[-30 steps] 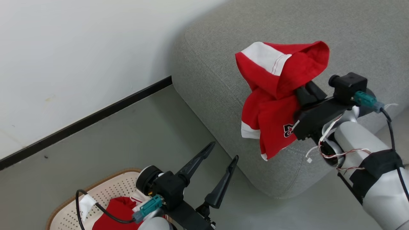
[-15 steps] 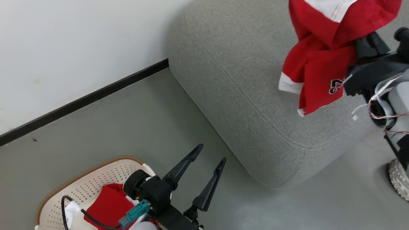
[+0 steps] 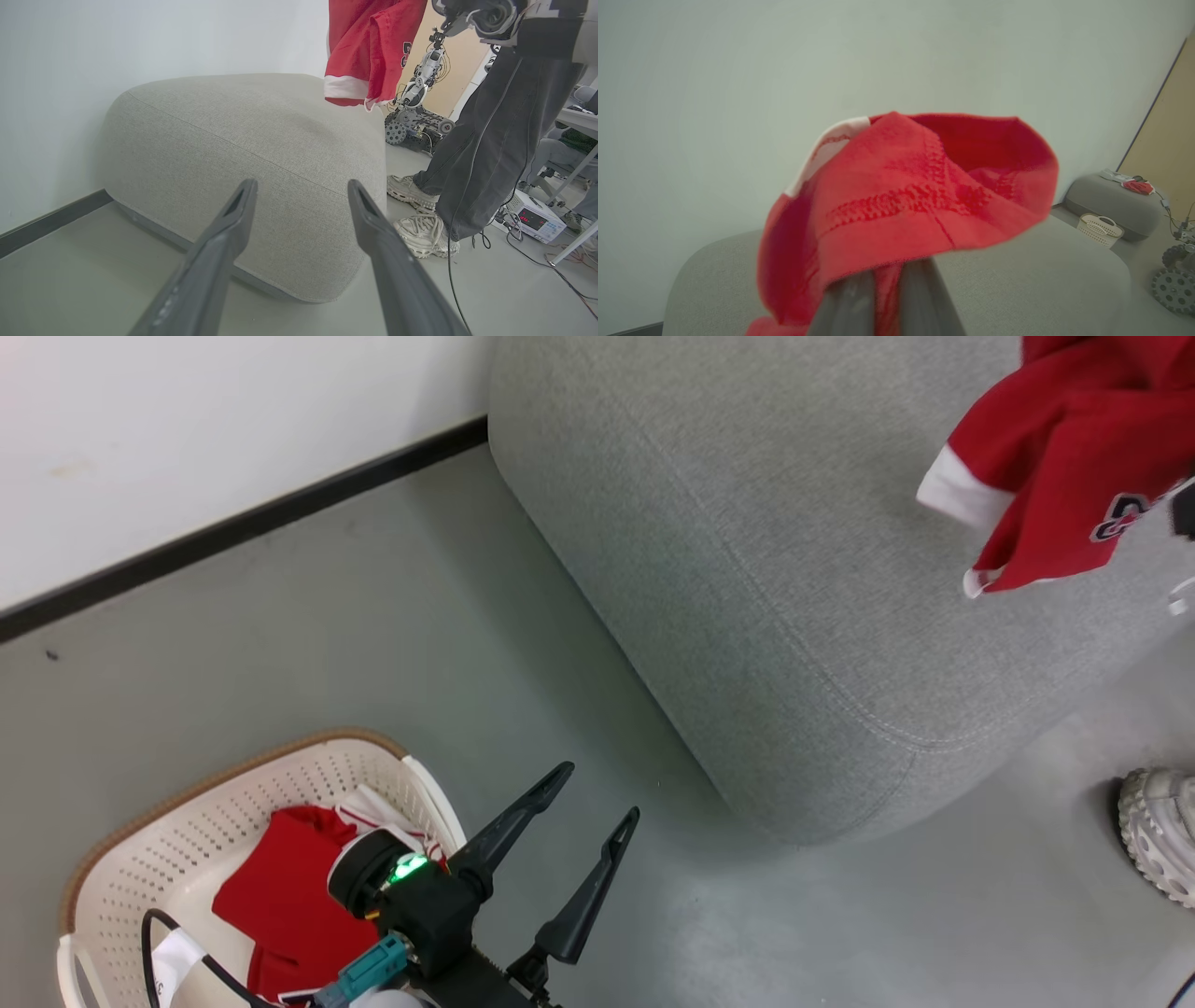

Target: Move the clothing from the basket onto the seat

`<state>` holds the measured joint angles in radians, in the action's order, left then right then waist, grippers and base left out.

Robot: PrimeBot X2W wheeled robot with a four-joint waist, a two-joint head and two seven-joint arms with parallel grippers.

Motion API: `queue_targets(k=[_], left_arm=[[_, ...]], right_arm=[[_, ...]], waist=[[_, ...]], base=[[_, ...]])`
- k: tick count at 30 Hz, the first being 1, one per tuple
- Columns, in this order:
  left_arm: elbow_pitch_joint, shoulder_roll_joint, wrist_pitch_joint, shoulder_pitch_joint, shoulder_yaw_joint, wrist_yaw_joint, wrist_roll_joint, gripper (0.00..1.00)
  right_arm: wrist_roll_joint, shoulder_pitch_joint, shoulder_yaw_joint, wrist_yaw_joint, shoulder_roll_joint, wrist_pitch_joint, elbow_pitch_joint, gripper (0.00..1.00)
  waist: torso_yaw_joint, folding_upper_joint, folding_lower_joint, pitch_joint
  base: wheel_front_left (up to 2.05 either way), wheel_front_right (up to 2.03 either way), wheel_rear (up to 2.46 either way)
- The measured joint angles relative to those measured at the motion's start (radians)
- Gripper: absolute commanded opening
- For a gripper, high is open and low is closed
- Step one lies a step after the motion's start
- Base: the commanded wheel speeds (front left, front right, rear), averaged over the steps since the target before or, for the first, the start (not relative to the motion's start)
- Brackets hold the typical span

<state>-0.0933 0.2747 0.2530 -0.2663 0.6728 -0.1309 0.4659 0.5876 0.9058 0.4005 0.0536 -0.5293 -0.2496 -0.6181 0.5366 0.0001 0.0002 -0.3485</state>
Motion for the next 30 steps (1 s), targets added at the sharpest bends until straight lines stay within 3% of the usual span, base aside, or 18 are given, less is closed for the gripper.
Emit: queue_targets(k=[19, 30], left_arm=[[0.056, 0.11, 0.0, -0.021, 0.051, 0.0, 0.0, 1.0], [0.084, 0.191, 0.0, -0.036, 0.033, 0.0, 0.008, 1.0]], right_arm=[[0.04, 0.061, -0.174, 0.061, -0.107, -0.007, -0.004, 0.0], [0.065, 0.083, -0.303, 0.07, -0.14, -0.007, -0.013, 0.0]], waist=[[-0.073, 0.0, 0.0, -0.196], [-0.126, 0.0001, 0.0, -0.307]], base=[[0.0, 0.0, 0.0], [0.0, 0.0, 0.0]])
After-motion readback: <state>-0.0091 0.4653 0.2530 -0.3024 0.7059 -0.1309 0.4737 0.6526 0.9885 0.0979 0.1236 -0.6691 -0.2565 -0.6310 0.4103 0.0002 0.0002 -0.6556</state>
